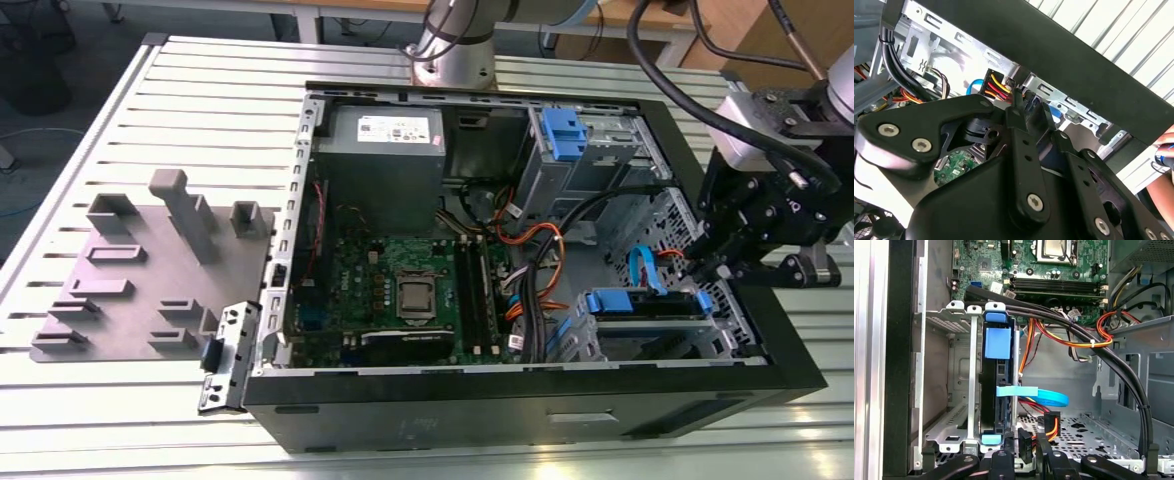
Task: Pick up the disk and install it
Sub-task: 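Insert the second disk wire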
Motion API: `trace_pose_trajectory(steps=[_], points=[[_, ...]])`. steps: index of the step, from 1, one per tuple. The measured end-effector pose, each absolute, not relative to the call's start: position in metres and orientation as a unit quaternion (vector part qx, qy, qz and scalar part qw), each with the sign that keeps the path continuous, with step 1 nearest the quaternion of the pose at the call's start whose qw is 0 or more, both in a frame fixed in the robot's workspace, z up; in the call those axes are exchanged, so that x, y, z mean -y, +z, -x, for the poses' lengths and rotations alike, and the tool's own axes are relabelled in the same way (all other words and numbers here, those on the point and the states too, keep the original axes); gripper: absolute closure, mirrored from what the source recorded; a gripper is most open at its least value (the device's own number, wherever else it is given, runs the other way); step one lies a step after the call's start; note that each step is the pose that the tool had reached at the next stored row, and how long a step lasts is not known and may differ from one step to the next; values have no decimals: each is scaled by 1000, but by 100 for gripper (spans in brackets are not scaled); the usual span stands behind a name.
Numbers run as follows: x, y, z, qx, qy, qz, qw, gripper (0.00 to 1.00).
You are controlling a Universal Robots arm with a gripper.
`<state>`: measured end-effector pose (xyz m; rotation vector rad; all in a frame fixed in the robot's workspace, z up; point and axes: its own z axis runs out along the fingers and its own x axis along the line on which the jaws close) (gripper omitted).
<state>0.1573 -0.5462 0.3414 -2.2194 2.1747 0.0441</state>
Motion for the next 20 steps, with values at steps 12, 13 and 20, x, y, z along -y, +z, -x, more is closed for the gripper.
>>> trace_pose_trajectory(steps=[12,13,20], points=[[546,341,-157,-700,13,714,16,84],[546,341,-157,-700,13,714,16,84],[548,341,-143,-700,12,714,17,84]])
